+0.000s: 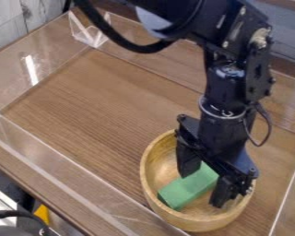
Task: Remove the green block from inside the brown bowl and put it on the table
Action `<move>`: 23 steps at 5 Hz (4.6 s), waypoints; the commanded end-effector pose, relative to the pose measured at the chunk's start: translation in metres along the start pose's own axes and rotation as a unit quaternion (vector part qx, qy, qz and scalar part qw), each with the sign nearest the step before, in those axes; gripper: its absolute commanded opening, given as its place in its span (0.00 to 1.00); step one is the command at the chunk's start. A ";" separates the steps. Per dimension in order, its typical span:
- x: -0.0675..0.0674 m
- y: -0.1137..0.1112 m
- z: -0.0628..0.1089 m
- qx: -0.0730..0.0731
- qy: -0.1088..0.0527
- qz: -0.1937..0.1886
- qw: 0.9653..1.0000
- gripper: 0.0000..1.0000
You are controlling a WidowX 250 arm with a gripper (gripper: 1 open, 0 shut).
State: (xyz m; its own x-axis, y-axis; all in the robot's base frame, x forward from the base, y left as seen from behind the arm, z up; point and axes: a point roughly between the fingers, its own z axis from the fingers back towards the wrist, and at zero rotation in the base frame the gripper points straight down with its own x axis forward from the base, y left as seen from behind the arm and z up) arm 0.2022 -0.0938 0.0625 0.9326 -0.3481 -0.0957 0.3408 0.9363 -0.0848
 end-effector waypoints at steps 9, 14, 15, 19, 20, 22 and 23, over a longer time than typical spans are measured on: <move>0.011 0.014 -0.002 -0.017 -0.047 0.009 0.999 1.00; 0.012 0.015 -0.010 -0.019 -0.053 0.017 0.998 0.00; 0.010 0.017 0.004 -0.024 -0.067 0.023 0.997 0.00; 0.001 0.026 0.063 -0.035 -0.120 0.036 0.992 1.00; 0.001 0.020 0.044 -0.031 -0.118 0.035 0.992 1.00; 0.002 0.014 0.016 -0.023 -0.119 0.034 0.992 1.00; 0.004 0.014 0.005 -0.019 -0.119 0.035 0.992 1.00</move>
State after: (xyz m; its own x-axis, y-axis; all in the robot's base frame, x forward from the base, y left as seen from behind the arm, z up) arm 0.2081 -0.0810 0.0612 0.9616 -0.2516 0.1095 0.2646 0.9559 -0.1273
